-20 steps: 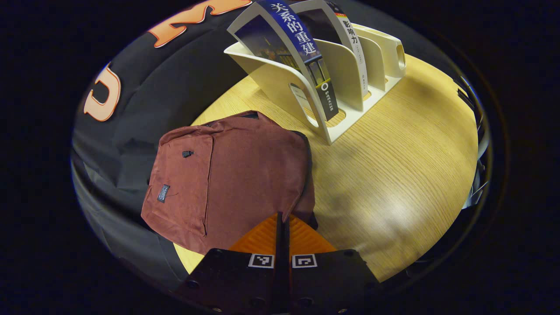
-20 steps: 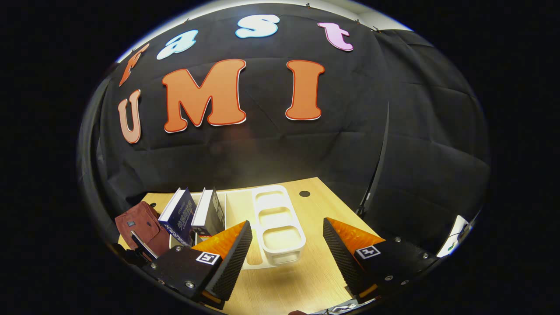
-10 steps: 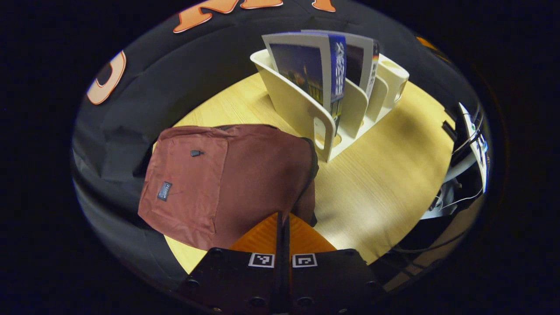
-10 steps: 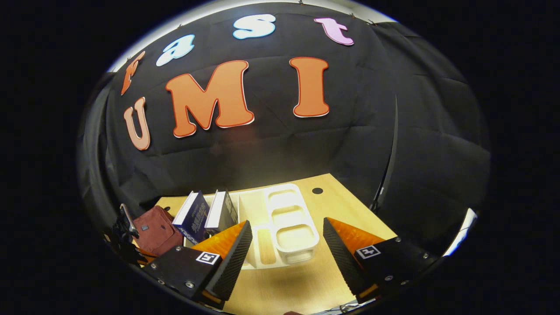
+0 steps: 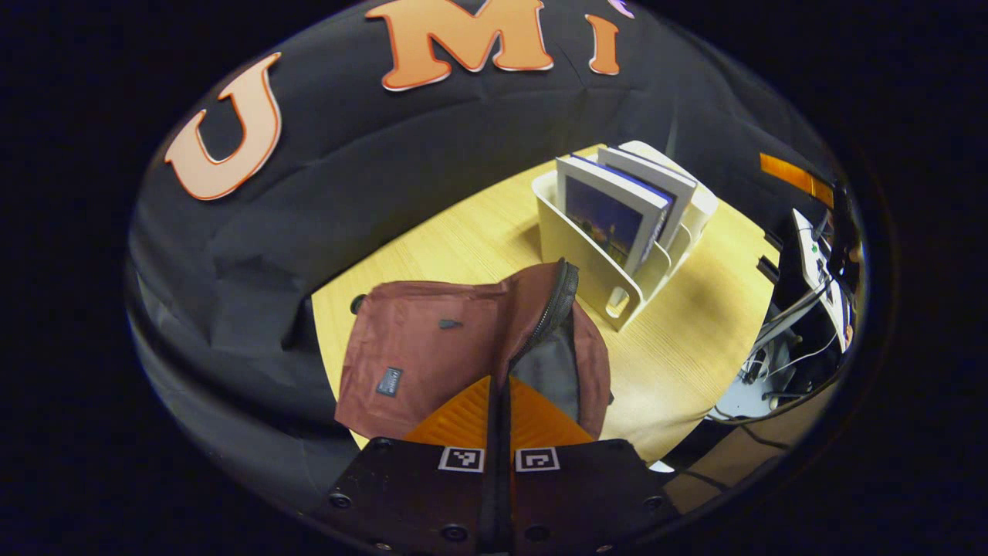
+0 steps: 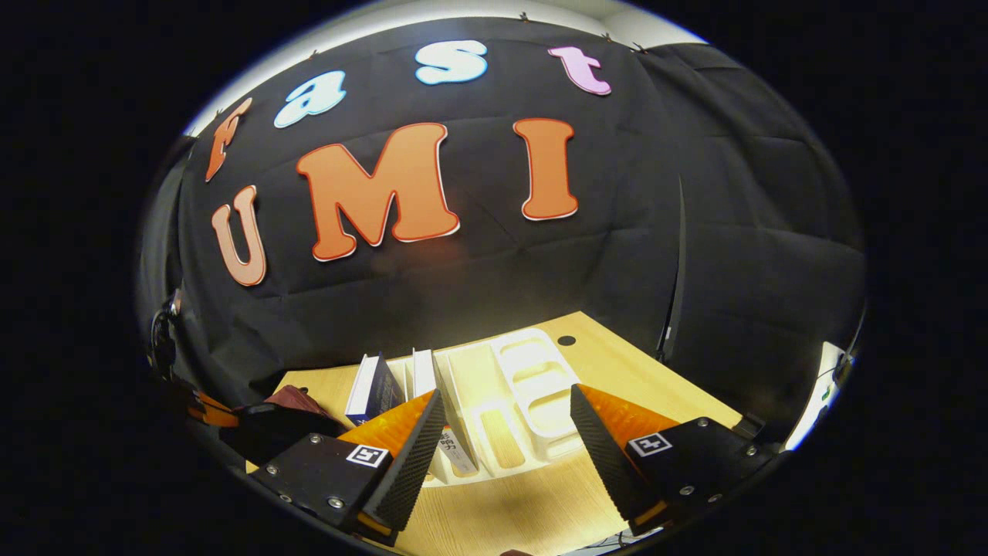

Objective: Open the schoolbag, grab two books from the bookshelf and put them into the schoolbag.

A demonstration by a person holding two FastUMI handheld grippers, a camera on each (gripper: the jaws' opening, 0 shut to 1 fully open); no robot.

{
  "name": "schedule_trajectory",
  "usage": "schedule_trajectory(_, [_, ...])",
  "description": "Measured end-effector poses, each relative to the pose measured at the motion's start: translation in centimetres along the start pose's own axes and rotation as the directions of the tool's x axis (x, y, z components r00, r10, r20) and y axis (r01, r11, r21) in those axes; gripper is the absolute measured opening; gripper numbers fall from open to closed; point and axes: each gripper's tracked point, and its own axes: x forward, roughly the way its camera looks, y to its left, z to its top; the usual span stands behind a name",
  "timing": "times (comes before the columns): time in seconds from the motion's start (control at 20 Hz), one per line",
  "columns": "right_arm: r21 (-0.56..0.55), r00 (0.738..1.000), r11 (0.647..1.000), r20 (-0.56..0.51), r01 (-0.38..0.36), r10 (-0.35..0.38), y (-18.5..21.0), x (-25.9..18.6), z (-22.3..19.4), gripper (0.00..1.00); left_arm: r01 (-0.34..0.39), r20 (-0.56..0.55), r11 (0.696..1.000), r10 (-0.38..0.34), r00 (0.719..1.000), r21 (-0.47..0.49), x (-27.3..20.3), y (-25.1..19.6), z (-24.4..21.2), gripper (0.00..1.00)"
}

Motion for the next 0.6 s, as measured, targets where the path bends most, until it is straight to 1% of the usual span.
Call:
schedule_trajectory(0.1, [-0.02, 1.0, 1.0, 0.018, -0.017, 0.017, 2.1, -0.4, 0.8, 0.97, -0.022, 0.045, 1.0, 0.022, 0.999, -0.012, -1.0, 2.3, 1.1, 0.01])
schedule_trajectory(0.2, [-0.049, 0.999, 0.998, 0.029, -0.038, 0.039, 4.0, -0.4, 1.6, 0.97, -0.023, 0.076, 0.999, 0.025, 0.997, -0.032, -1.4, 3.4, 1.9, 0.01])
schedule_trajectory(0.4, [-0.101, 0.995, 0.991, 0.041, -0.09, 0.094, 7.3, 0.0, 4.0, 0.97, 0.021, 0.084, 0.998, -0.015, 0.996, -0.064, -1.1, 3.4, 1.5, 0.01])
schedule_trajectory(0.5, [-0.105, 0.99, 0.984, 0.014, -0.141, 0.143, 9.6, 0.8, 5.0, 0.97, 0.039, 0.082, 0.996, -0.033, 0.996, -0.076, -1.1, 3.3, 1.1, 0.01])
schedule_trajectory(0.6, [-0.096, 0.979, 0.975, -0.054, -0.2, 0.196, 12.3, 1.8, 5.7, 0.97, 0.046, 0.084, 0.996, -0.039, 0.996, -0.078, -1.0, 3.2, 1.0, 0.01])
